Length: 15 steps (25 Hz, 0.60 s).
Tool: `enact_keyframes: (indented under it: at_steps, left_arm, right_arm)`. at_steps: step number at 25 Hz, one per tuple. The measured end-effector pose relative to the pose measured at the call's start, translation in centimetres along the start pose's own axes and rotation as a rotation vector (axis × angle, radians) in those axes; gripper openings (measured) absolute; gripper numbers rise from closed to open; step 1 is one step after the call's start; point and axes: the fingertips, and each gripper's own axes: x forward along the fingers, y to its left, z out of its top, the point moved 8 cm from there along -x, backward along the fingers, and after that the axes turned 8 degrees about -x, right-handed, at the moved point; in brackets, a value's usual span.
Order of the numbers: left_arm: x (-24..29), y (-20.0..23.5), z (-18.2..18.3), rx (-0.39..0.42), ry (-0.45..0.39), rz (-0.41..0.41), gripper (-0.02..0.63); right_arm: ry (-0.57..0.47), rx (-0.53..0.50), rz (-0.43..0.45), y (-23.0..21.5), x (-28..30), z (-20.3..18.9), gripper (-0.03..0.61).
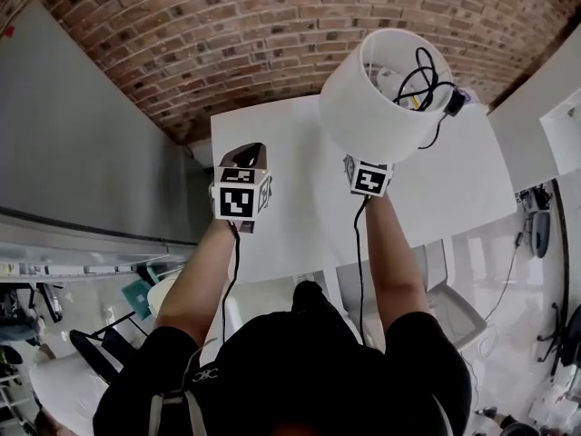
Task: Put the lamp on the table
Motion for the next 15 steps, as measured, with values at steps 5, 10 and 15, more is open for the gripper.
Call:
enact_keyframes:
  at_steps: [5,10,15]
  left_arm:
    - [3.4,1.0,0.4,-0.023,0.03,0.004,0.0]
    - [5.7,2.5,0.1,-0.05,0.068,0.037,0.0]
    - [7.2,3.4,-1.3,-0.09,0.111,0.06,0.0]
  right_arm:
    - [0.022,-0.003,0.016,-0.1,5.7,-1.8,0.152]
    - [0.027,0.006,0.033,-0.2,10.9,-3.0,0.152]
    - [0.014,0.016,0.058,-0.1,15.6,-3.5,0.152]
